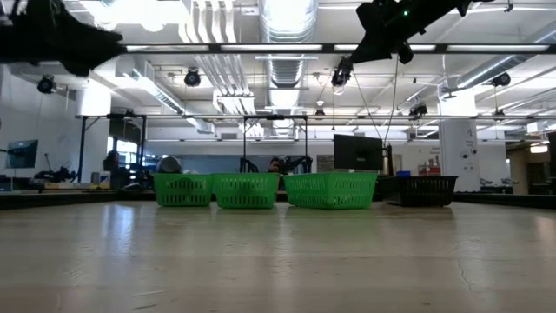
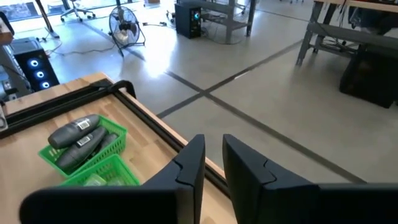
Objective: Pick & Place Travel size toiletries
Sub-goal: Return to Home Position
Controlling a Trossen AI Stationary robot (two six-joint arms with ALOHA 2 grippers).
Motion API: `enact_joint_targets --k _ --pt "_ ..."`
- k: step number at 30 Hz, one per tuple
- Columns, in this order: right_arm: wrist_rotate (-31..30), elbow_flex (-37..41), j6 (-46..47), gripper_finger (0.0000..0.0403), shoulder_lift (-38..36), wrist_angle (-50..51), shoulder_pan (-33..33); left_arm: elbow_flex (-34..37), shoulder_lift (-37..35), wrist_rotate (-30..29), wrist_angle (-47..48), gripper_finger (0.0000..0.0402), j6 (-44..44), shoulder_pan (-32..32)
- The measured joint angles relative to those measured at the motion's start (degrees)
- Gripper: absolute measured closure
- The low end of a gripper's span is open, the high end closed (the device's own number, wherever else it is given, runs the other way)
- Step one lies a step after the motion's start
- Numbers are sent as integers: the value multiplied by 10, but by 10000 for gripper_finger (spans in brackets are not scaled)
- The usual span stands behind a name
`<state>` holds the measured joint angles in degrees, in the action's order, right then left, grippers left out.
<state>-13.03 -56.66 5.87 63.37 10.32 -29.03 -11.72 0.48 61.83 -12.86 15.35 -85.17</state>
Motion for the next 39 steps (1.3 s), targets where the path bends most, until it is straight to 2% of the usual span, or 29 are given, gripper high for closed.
enact_joint_targets --k 13,18,27,29,32,39 --pt "0 0 7 306 0 2 0 109 -4 0 24 149 1 2" --pt "0 0 12 292 0 2 0 112 -4 0 66 149 1 5" --pt "0 0 14 267 0 3 0 112 -2 0 75 149 0 5" --pt "0 0 19 261 0 3 0 113 9 5 115 149 -2 5" --pt "0 0 32 254 0 4 0 111 48 38 109 149 9 4" --pt "0 0 40 236 0 15 2 112 87 43 124 149 14 4"
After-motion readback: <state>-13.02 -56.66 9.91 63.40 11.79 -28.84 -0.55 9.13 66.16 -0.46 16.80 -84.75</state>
